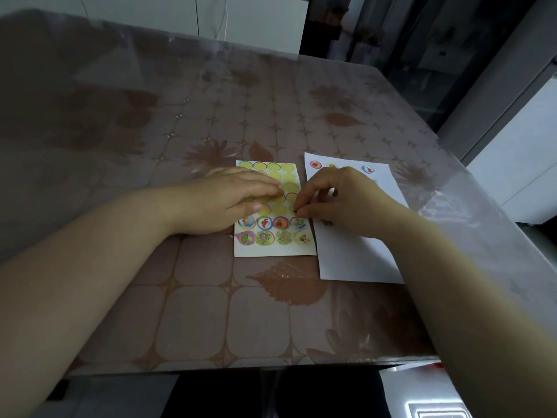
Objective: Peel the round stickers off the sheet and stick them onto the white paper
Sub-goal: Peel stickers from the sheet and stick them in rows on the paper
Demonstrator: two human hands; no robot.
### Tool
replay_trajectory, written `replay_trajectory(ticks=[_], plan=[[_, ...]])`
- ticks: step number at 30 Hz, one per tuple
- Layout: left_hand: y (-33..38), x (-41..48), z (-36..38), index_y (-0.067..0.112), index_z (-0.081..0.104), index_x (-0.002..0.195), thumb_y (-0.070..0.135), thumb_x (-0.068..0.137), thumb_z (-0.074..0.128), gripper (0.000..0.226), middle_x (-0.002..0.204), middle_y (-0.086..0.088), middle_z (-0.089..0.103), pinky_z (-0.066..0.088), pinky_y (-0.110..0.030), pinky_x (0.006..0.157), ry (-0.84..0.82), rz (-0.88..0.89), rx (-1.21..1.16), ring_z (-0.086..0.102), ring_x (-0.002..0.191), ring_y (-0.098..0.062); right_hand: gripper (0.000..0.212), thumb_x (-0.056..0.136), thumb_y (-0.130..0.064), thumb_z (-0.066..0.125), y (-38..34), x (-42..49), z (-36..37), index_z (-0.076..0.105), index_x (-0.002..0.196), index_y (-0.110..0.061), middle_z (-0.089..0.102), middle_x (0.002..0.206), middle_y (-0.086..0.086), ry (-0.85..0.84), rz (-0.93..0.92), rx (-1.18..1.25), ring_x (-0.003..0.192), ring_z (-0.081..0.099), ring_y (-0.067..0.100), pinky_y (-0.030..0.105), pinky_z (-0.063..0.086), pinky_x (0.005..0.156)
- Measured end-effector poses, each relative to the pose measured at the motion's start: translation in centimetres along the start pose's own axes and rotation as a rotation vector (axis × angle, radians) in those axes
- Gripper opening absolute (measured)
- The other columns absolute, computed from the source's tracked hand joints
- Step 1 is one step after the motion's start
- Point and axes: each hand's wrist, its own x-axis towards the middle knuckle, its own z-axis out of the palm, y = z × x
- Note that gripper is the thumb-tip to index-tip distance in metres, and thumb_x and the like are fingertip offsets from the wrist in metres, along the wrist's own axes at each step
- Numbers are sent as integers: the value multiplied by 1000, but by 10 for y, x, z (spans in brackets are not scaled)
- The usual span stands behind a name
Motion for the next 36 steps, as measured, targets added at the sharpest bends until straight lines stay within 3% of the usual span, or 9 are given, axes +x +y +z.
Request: replay_trajectory(ticks=[5, 12, 14, 16, 19, 21, 24, 29, 36], plan=[[6, -3, -2, 26, 38, 134, 65, 65, 14, 83, 143, 8, 35, 14, -12, 98, 25, -14, -72, 27, 131, -6, 13, 81, -20, 68, 2, -4, 1, 66, 74, -31, 61, 77, -11, 14, 9, 31, 59, 52, 3, 16, 45, 58], [9, -4, -4, 25, 40, 133, 67, 63, 15, 86, 143, 7, 36, 14, -12, 98, 42, -29, -77, 27, 131, -6, 8, 82, -18, 66, 0, -9, -4, 67, 78, -24, 59, 73, -11, 120, 0, 131, 54, 49, -8, 3, 36, 53], [11, -5, -6, 24, 42, 132, 65, 64, 16, 83, 143, 6, 37, 12, -10, 95, 51, -7, -73, 27, 129, -5, 7, 82, -21, 66, 2, -12, -8, 67, 77, -25, 62, 73, -10, 161, 31, 179, 53, 49, -6, 5, 37, 51], [14, -5, -8, 23, 43, 131, 60, 71, 22, 74, 142, 5, 37, 11, -8, 93, 60, 8, -59, 26, 129, -6, 7, 82, -24, 66, 5, -14, -17, 67, 75, -27, 65, 72, -12, 217, 82, 205, 56, 53, 0, 17, 43, 51], [14, -5, -8, 21, 45, 130, 46, 77, 28, 61, 142, 4, 39, 10, -6, 91, 68, 40, -50, 25, 127, -4, 10, 80, -24, 68, 14, -22, -41, 67, 71, -29, 68, 71, -14, 239, 160, 152, 65, 58, -2, 15, 46, 62], [10, -4, -6, 22, 47, 129, 48, 79, 28, 60, 141, 5, 40, 11, -7, 92, 92, 67, -30, 24, 123, 0, 4, 76, -27, 71, 25, -33, -60, 69, 72, -28, 72, 82, -8, 206, 250, 107, 79, 62, 7, 23, 45, 76], [1, 1, -1, 28, 46, 130, 55, 79, 24, 61, 141, 8, 38, 14, -14, 98, 97, 65, -2, 23, 124, 2, 10, 70, -29, 75, 42, -49, -70, 71, 75, -22, 70, 88, -5, 146, 400, 68, 87, 60, 12, 24, 42, 82], [-3, 4, 4, 30, 45, 130, 58, 77, 19, 64, 142, 11, 37, 16, -21, 102, 110, 75, 6, 23, 126, 3, 9, 73, -20, 75, 56, -58, -57, 70, 79, -16, 67, 89, 8, 106, 486, 135, 81, 55, 17, 31, 41, 77], [-8, 3, 2, 31, 44, 131, 50, 84, 25, 54, 142, 11, 38, 16, -19, 100, 147, 77, 53, 24, 126, 3, 7, 72, -23, 76, 58, -56, -55, 71, 76, -19, 64, 76, -5, 124, 470, 113, 67, 53, 8, 21, 40, 59]])
